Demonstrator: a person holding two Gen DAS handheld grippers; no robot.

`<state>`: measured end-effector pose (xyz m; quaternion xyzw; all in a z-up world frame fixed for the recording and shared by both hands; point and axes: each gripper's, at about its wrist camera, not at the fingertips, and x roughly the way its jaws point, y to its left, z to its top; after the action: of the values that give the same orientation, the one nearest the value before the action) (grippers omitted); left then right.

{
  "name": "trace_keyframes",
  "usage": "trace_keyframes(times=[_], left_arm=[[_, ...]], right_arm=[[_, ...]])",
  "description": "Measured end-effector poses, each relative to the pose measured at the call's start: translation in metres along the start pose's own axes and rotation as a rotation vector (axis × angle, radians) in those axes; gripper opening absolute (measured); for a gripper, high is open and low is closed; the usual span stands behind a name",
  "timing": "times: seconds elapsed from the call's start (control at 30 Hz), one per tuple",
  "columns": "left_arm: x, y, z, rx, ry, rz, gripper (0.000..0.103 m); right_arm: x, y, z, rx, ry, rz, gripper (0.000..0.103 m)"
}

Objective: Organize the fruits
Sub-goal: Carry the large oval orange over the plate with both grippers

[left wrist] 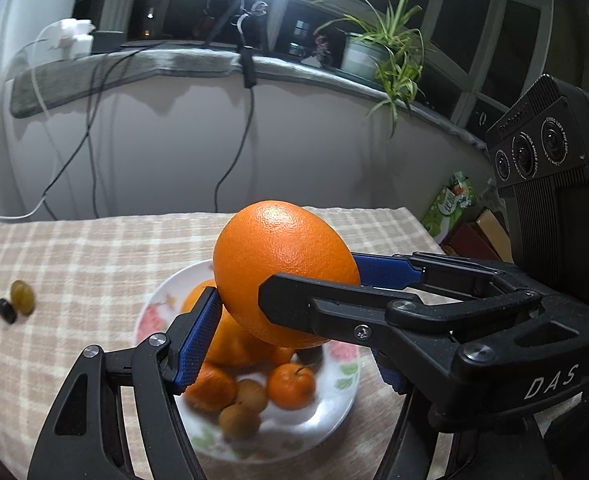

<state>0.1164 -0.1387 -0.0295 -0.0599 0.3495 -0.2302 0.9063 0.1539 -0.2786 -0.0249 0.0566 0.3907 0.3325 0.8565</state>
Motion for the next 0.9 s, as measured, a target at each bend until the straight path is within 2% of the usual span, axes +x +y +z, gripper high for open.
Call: trace_keyframes(times=[0.43,0.9], left_arm=[[0.039,-0.021,0.001,0.035,0.069,-0.023,0.07],[0.053,-0.023,0.001,0.038,0.096,-0.019,0.07]], right_arm=[[-0.006,-0.044,-0.009,0.081,0.006,-0.027,0.066],[-0.002,-0.059,-0.013,0.121,0.018,-0.017,0.066]])
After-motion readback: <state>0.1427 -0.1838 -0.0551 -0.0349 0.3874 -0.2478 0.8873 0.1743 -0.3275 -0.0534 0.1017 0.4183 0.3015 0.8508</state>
